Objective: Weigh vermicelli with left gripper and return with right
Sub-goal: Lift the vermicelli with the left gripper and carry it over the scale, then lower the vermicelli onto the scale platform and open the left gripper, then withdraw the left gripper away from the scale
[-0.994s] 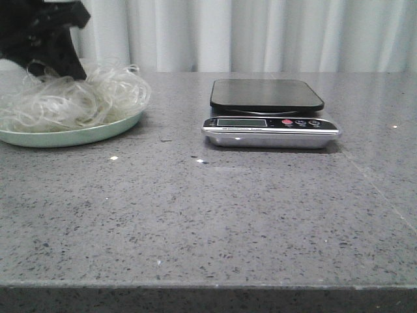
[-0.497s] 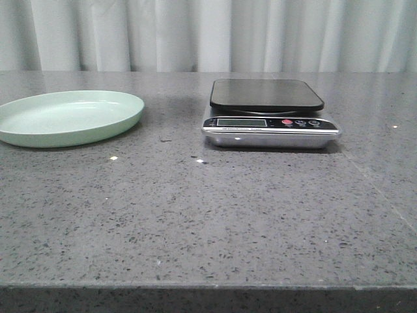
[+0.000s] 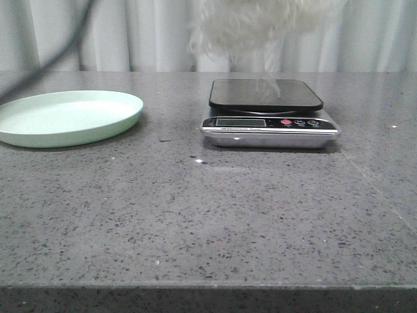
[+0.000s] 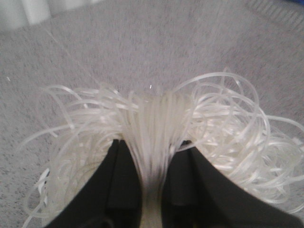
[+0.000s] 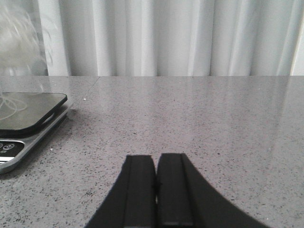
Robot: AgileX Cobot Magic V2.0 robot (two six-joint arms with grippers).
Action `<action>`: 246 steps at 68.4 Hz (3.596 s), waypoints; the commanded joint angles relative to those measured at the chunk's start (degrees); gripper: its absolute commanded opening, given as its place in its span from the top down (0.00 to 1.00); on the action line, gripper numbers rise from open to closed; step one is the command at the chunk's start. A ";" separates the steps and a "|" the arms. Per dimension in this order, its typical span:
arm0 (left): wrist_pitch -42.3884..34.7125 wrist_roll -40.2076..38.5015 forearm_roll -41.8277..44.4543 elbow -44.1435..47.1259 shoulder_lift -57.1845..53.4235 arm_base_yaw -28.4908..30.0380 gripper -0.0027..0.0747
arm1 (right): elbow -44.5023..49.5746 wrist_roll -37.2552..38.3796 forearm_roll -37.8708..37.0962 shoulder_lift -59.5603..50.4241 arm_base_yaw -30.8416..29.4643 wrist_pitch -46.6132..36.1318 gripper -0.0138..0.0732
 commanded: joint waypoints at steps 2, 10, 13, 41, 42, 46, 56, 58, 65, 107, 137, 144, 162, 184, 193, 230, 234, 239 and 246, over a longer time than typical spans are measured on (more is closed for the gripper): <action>-6.15 -0.12 -1.03 -2.06 -0.82 -0.33 0.79 | -0.46 -0.10 -0.45 -0.97 -0.16 -3.92 0.67; -5.72 -0.12 -1.03 -2.06 1.52 -0.21 0.79 | -0.46 -0.10 -0.45 -0.97 -0.16 -3.46 0.67; -5.72 -0.12 -1.15 -2.06 2.26 -0.21 0.79 | -0.46 -0.10 -0.45 -0.97 -0.16 -3.35 0.67; -4.51 -0.12 -2.18 -2.06 5.30 -0.21 0.76 | -0.46 -0.10 -0.45 -0.92 -0.16 -3.35 0.67; -4.51 -0.12 -2.18 -2.06 5.30 -0.21 0.75 | -0.46 -0.10 -0.45 -0.92 -0.16 -3.35 0.67; -4.37 -0.24 -2.18 -2.06 5.17 -0.12 0.69 | -0.46 -0.10 -0.45 -0.92 -0.16 -3.35 0.67; -3.17 -0.62 -2.18 -2.19 4.58 -0.01 0.44 | -0.46 -0.10 -0.45 -0.92 -0.16 -3.35 0.67; -2.74 -0.62 -2.18 -2.19 4.29 -0.01 0.39 | -0.46 -0.10 -0.45 -0.92 -0.16 -3.35 0.67; -2.62 -0.72 -2.18 -2.19 3.02 -0.01 0.23 | -0.46 -0.10 -0.45 -0.92 -0.16 -3.35 0.67; 11.92 -2.23 7.40 -0.12 -17.91 12.66 0.42 | -0.46 -0.10 -0.45 -0.92 -0.16 -3.35 0.67; -1.87 -5.75 17.63 36.27 -53.91 26.15 0.67 | -0.46 -0.10 -0.45 -0.92 -0.16 -3.35 0.67; -3.81 -5.75 17.65 45.57 -61.51 28.96 0.72 | -0.46 -0.10 -0.45 -0.92 -0.16 -3.35 0.67; -10.38 -5.75 17.75 67.23 -82.29 35.29 0.79 | -0.46 -0.10 -0.45 -0.92 -0.16 -3.41 0.67; -12.49 -5.75 17.75 77.17 -94.73 36.78 0.79 | -4.73 -0.10 -0.45 -0.92 -0.16 -2.17 0.67; -12.47 -5.75 17.75 77.28 -94.71 36.78 0.79 | -14.23 -0.10 -0.45 2.25 -0.16 5.74 0.67; -12.47 -5.75 17.75 77.28 -94.71 36.78 0.79 | -65.75 -2.26 4.56 44.38 7.53 30.13 0.66; -12.47 -5.75 17.75 77.28 -94.71 36.78 0.79 | -70.55 -2.41 4.56 49.03 9.75 32.73 0.62; -12.47 -5.75 17.75 77.28 -94.71 36.78 0.79 | -76.40 -2.41 4.56 54.85 12.89 35.53 0.51; -12.47 -5.75 17.75 77.28 -94.71 36.78 0.79 | -82.04 -2.43 4.56 61.98 16.62 37.16 0.31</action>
